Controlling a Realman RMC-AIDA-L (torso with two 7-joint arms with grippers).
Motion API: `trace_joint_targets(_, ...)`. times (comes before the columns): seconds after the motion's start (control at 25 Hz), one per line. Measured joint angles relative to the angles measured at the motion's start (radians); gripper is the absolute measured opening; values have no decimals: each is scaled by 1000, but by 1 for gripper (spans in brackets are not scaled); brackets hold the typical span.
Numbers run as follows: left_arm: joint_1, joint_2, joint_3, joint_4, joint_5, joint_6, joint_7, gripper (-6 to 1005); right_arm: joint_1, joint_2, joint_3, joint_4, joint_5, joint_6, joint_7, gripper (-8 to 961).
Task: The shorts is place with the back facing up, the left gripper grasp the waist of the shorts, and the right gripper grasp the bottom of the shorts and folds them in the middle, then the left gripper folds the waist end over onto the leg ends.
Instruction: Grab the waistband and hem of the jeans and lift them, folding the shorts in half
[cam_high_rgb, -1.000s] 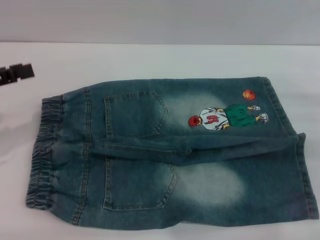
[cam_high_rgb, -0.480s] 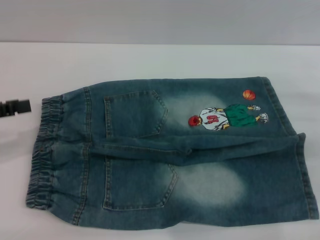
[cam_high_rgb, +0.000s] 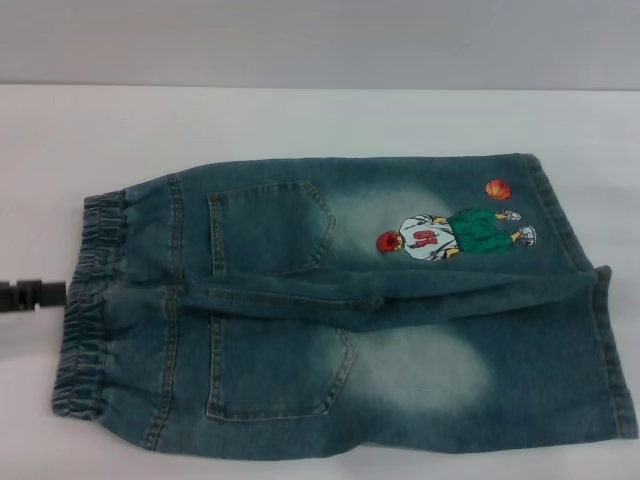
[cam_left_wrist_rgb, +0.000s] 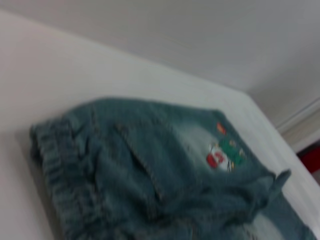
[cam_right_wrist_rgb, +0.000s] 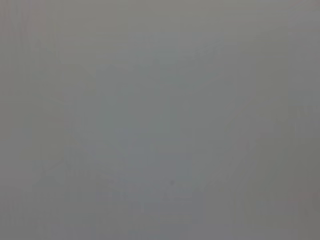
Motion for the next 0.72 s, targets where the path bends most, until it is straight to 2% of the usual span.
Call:
trace_joint_targets(0.4, 9, -4, -2, -4, 122, 5, -30, 831, 7, -1, 0, -9, 1, 5, -1, 636)
trace_joint_targets(0.72, 20, -14, -12, -6, 155, -2, -45, 831, 11, -3, 0, -13, -1, 13, -3, 636)
